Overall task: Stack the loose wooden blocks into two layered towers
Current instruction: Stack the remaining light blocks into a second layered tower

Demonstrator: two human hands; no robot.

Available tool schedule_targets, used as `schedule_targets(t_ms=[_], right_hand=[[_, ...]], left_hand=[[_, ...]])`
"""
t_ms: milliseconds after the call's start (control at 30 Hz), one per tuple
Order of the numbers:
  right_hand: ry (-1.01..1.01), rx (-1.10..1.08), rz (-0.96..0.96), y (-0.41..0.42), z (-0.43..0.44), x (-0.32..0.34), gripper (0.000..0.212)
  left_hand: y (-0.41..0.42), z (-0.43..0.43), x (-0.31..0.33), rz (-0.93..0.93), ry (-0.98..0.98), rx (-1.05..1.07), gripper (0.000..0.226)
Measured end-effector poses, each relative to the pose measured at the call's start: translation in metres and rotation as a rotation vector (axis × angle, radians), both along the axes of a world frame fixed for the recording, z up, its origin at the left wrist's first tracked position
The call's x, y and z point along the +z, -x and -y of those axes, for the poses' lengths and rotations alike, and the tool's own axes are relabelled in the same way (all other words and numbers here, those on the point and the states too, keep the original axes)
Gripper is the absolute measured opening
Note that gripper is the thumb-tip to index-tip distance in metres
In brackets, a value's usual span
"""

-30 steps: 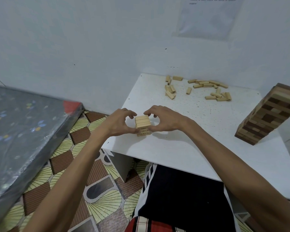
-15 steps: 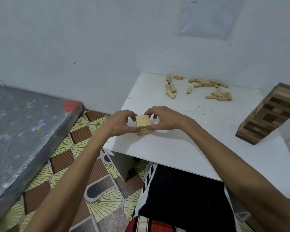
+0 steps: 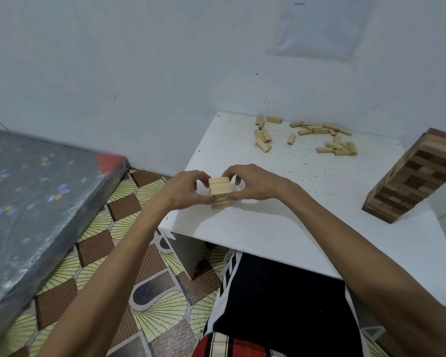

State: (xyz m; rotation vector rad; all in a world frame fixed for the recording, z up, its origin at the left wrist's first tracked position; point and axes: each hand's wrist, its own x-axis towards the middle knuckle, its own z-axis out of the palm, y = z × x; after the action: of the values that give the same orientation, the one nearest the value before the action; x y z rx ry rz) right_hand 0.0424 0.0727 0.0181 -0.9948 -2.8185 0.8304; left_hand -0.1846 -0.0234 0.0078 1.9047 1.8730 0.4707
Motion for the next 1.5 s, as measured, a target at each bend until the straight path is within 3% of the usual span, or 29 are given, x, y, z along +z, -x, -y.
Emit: schedule_targets(t_ms=[433, 700, 1267, 1500], right_hand=[[0.023, -0.002, -0.017, -0.002, 0.0, -0.003, 0.061], [0.053, -0.031, -0.089, -0.008, 0.001, -0.005, 0.084], [0.03, -0.029, -0.16, -0.007, 0.002, -0.007, 0.082], [0.041, -0.034, -0.163, -0.008, 0.003, -0.01, 0.089]], left_hand=[[0.0, 0.004, -0.001, 0.082, 0.0, -0.003, 0.054], [-0.001, 0.007, 0.004, 0.096, -0.053, 0.004, 0.088], [-0.002, 0.01, 0.005, 0.128, -0.138, -0.008, 0.074], [0.0, 0.011, 0.001, 0.156, -0.117, -0.016, 0.081]])
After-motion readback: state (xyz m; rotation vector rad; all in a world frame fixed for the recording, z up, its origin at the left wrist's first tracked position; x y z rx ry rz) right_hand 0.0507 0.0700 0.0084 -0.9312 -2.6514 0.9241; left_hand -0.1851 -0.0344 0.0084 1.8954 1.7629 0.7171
